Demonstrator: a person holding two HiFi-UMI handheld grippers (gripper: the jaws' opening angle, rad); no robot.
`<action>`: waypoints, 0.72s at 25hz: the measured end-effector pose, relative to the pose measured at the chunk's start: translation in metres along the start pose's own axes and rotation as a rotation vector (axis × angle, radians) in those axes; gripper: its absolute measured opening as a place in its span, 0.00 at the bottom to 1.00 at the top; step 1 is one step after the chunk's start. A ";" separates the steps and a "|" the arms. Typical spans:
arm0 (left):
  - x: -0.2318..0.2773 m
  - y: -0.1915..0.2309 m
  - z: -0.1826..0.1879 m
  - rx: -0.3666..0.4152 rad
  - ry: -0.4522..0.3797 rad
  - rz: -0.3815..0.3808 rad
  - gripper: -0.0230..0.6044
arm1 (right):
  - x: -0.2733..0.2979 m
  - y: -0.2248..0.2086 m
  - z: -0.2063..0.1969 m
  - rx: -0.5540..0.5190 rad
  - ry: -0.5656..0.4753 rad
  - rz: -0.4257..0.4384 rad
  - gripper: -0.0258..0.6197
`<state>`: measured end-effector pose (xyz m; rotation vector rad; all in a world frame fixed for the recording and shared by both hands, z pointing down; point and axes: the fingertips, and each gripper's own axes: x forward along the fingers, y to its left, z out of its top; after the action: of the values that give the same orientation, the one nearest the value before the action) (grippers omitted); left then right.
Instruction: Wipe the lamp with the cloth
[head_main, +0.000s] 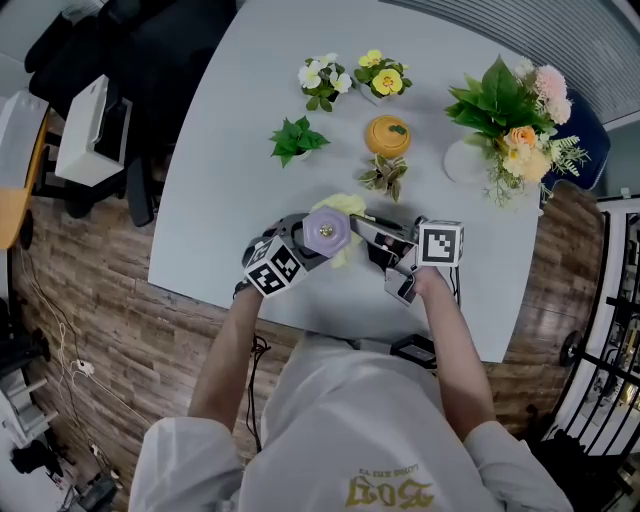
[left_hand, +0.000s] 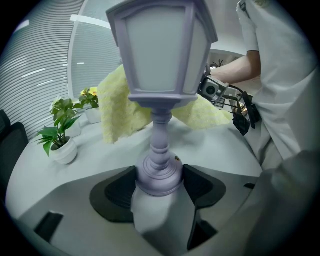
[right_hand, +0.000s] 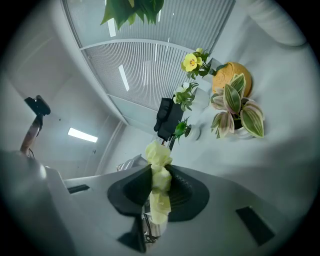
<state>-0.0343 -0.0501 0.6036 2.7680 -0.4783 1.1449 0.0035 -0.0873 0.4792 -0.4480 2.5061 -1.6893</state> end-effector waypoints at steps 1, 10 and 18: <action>0.000 0.000 0.000 0.000 0.000 0.000 0.52 | -0.001 0.001 0.000 0.002 -0.002 0.002 0.16; 0.000 0.000 0.000 -0.001 0.001 -0.001 0.52 | -0.008 0.009 -0.001 -0.009 -0.009 0.035 0.16; 0.000 0.000 0.000 -0.002 0.004 -0.002 0.52 | -0.015 0.017 -0.009 0.022 -0.011 0.071 0.16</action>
<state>-0.0345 -0.0500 0.6038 2.7638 -0.4754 1.1481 0.0124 -0.0693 0.4659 -0.3615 2.4627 -1.6819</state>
